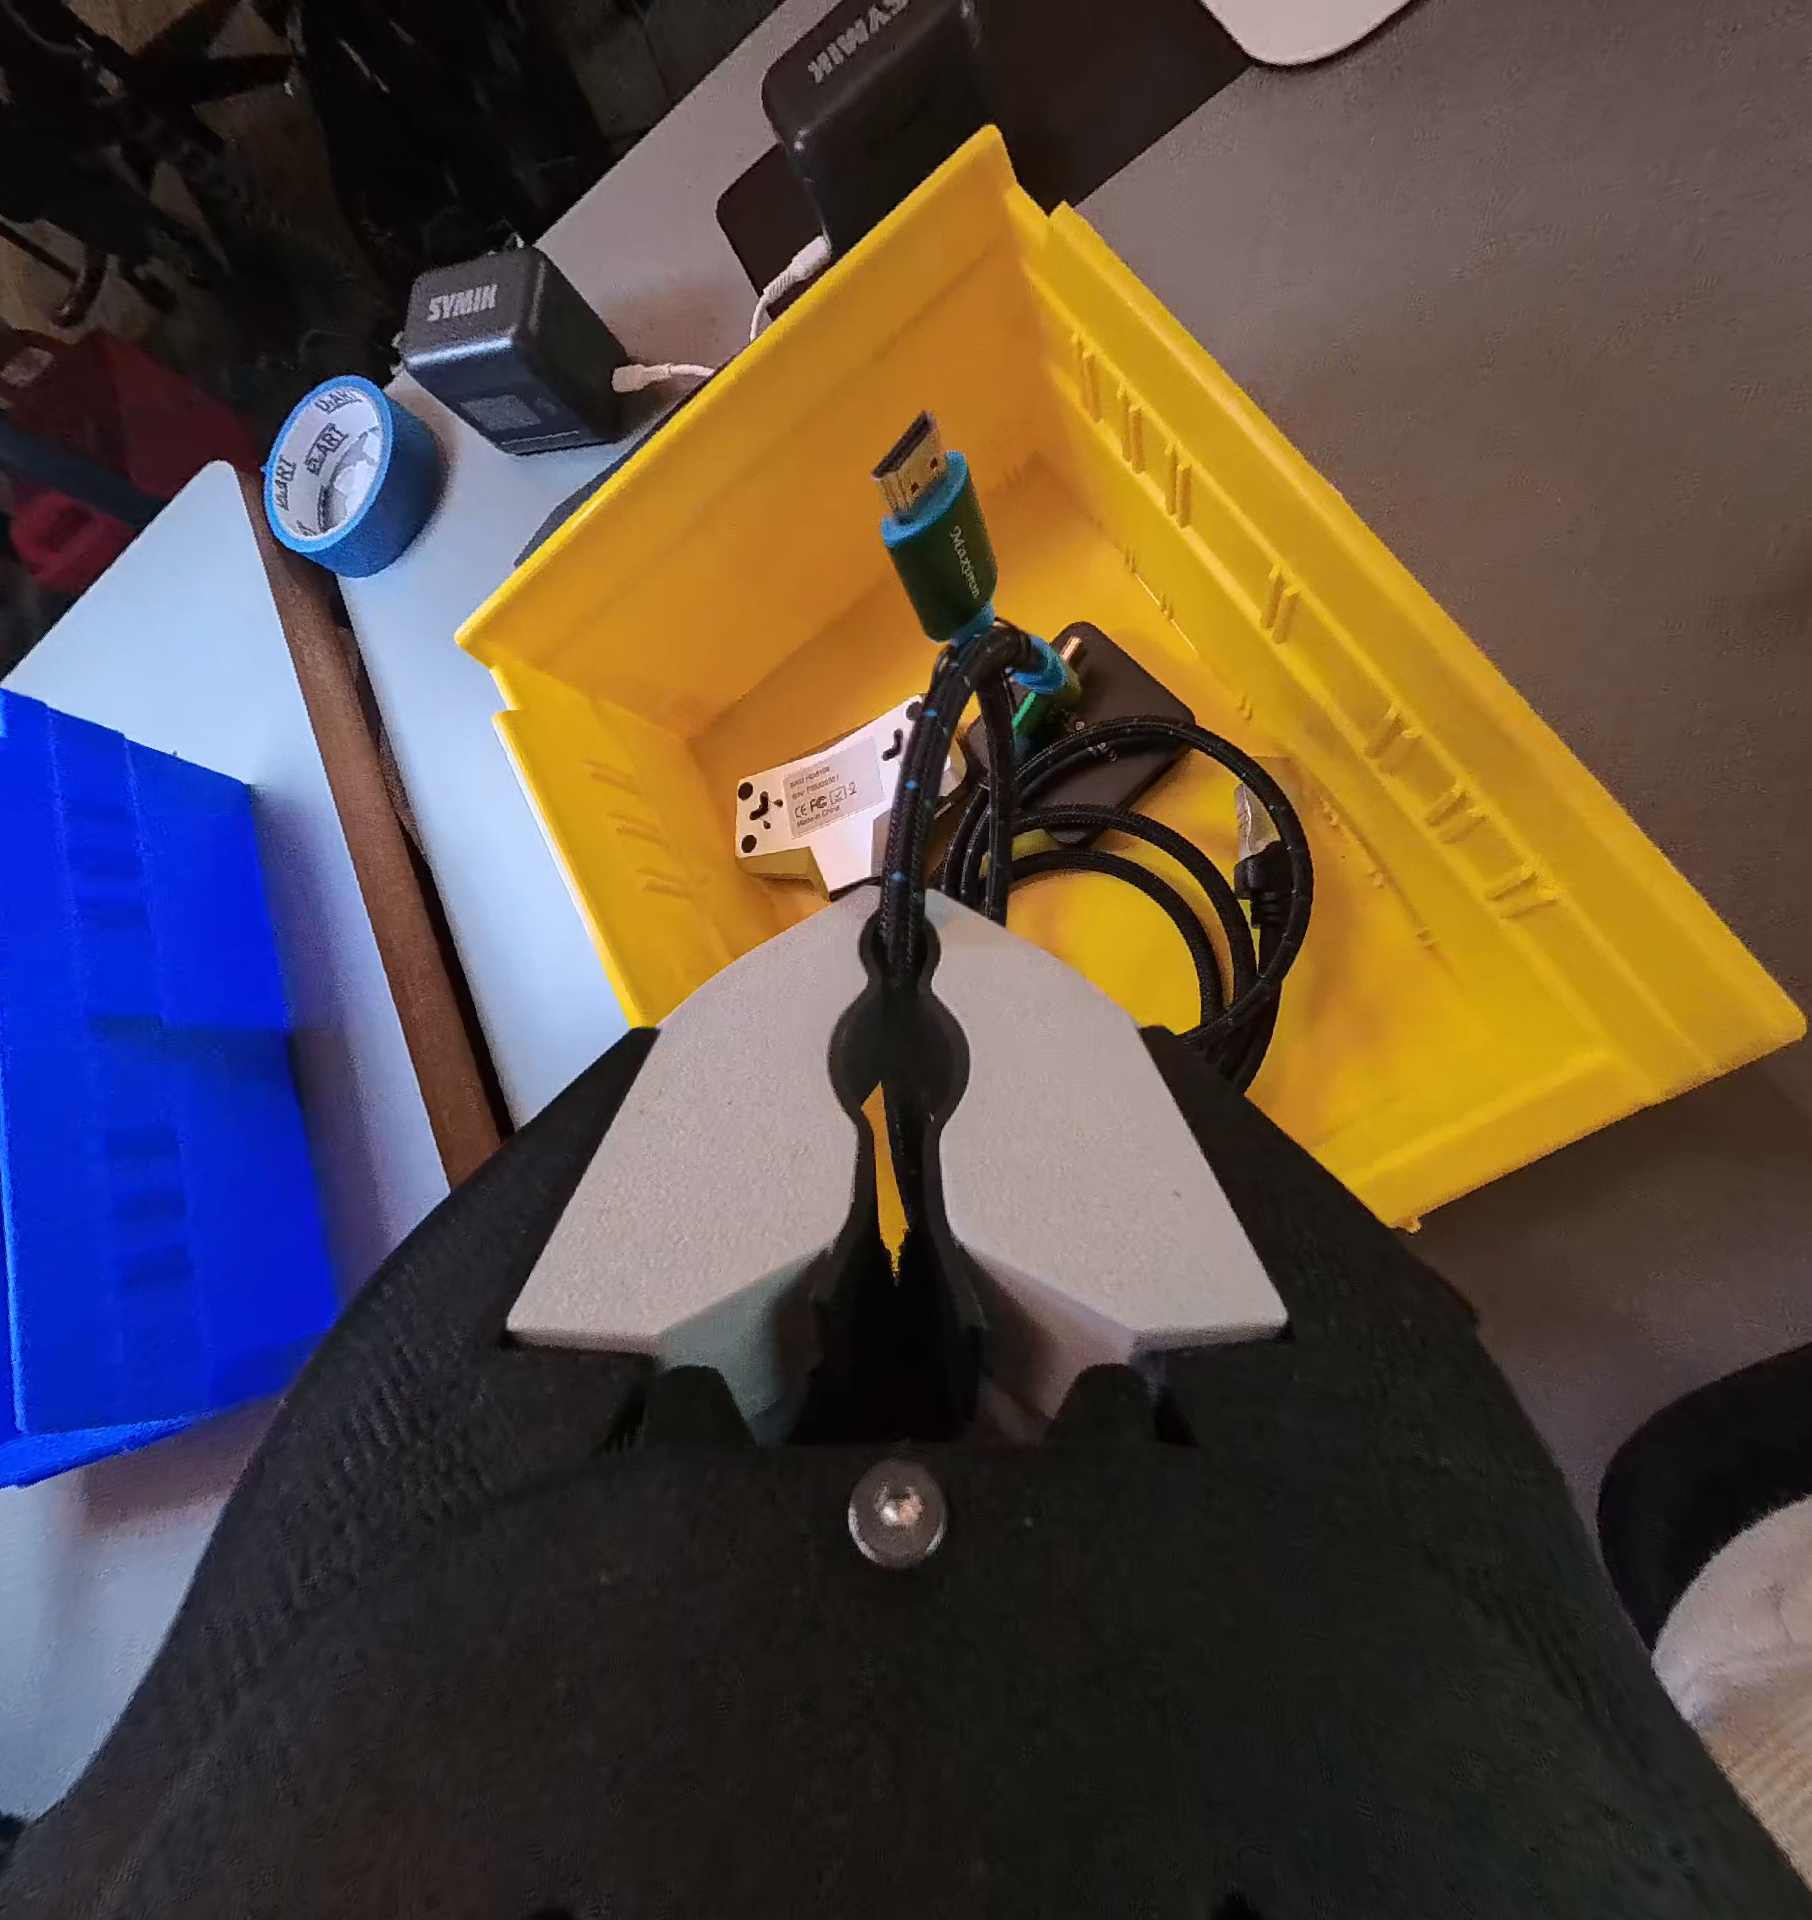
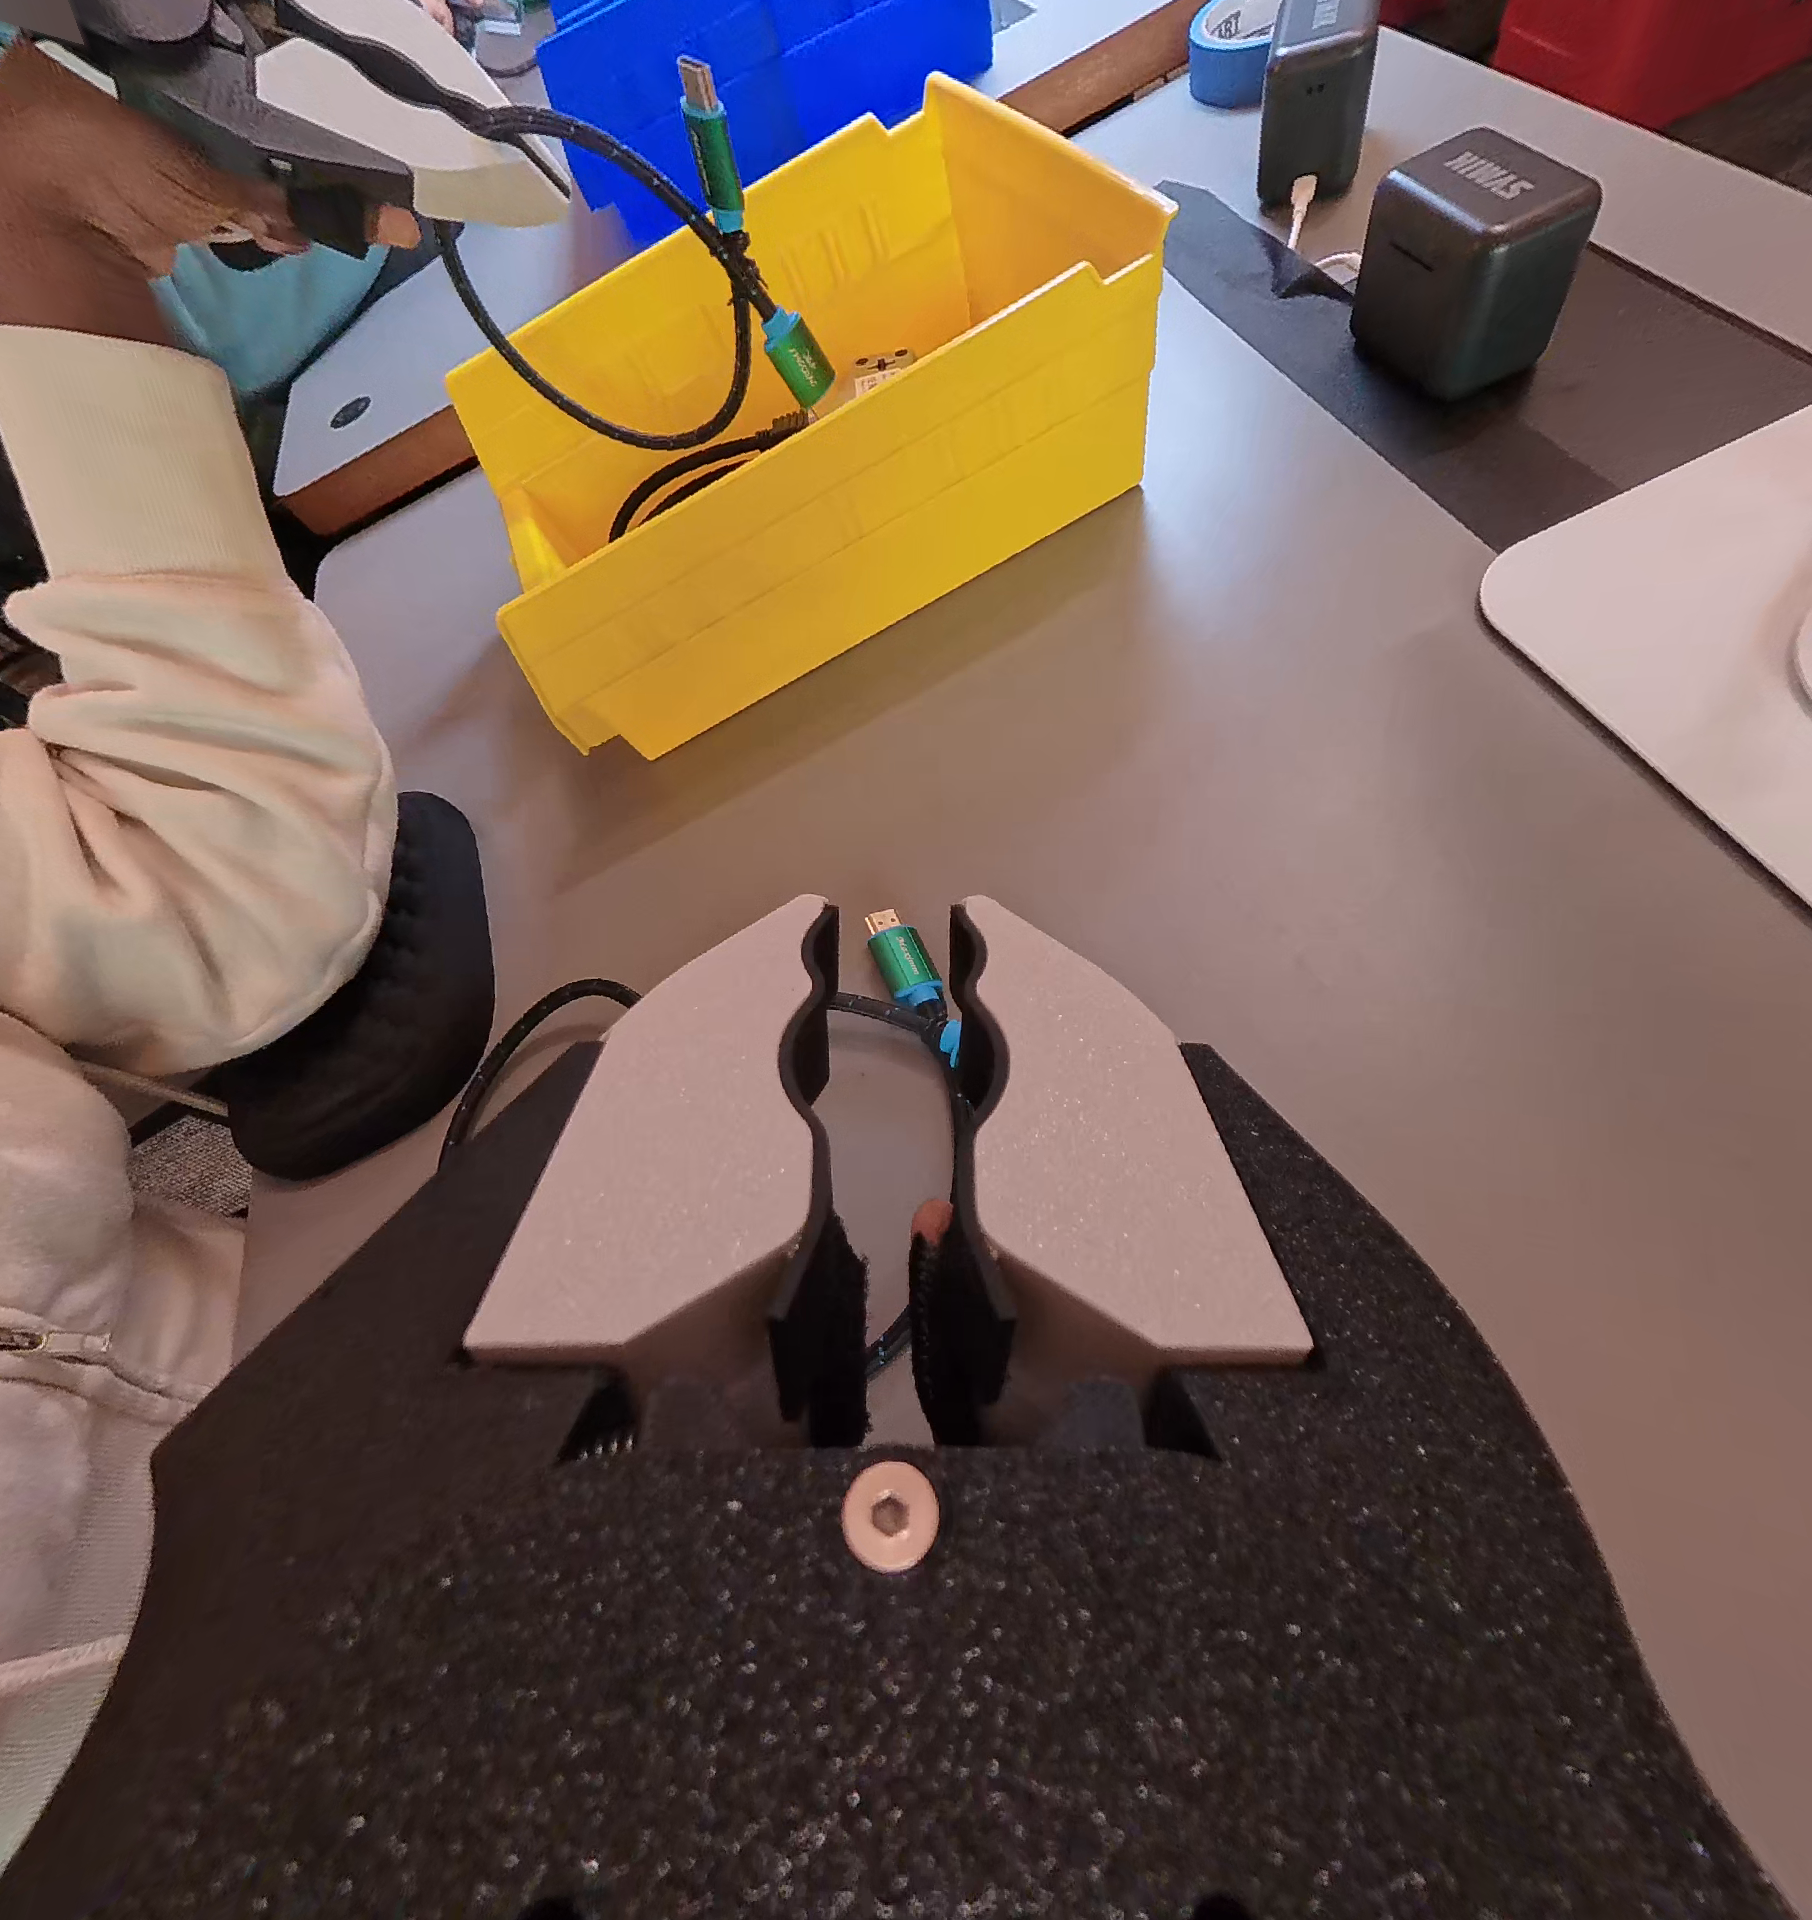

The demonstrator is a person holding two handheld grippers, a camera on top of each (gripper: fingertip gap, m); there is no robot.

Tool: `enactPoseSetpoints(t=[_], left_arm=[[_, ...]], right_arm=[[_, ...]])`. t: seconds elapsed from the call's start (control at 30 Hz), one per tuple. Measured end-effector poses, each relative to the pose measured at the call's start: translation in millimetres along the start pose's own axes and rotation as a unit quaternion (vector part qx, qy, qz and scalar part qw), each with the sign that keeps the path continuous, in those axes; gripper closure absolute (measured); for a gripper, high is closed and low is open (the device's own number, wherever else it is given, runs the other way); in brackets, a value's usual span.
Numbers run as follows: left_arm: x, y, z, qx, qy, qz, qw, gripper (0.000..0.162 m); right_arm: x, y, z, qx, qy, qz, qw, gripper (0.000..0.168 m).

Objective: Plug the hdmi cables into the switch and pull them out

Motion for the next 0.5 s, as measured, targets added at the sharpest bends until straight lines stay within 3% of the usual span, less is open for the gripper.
enactPoseSetpoints(t=[0.2,0.3,0.5], left_arm=[[-2,16,-6,0.01,-0.024,-0.076,0.997,0.162],[-8,35,-12,0.021,-0.051,-0.166,0.985,0.152],[-11,52,-2,0.039,-0.019,-0.256,0.966,0.133]], right_arm=[[1,1,0,-0.002,-0.001,-0.001,1.0,0.148],[1,2,0,-0.003,0.0,-0.003,1.0,0.148],[2,2,0,-0.002,0.0,-0.004,1.0,0.148]])
Point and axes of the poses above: each gripper's, where its closed fingertips meet, x back along the fingers, z out of its top, y = z × x across the jaws, the point moved 6 cm from there along x, back along the fingers, and after that the axes turned 9 degrees about -x, right-handed, at the moved point
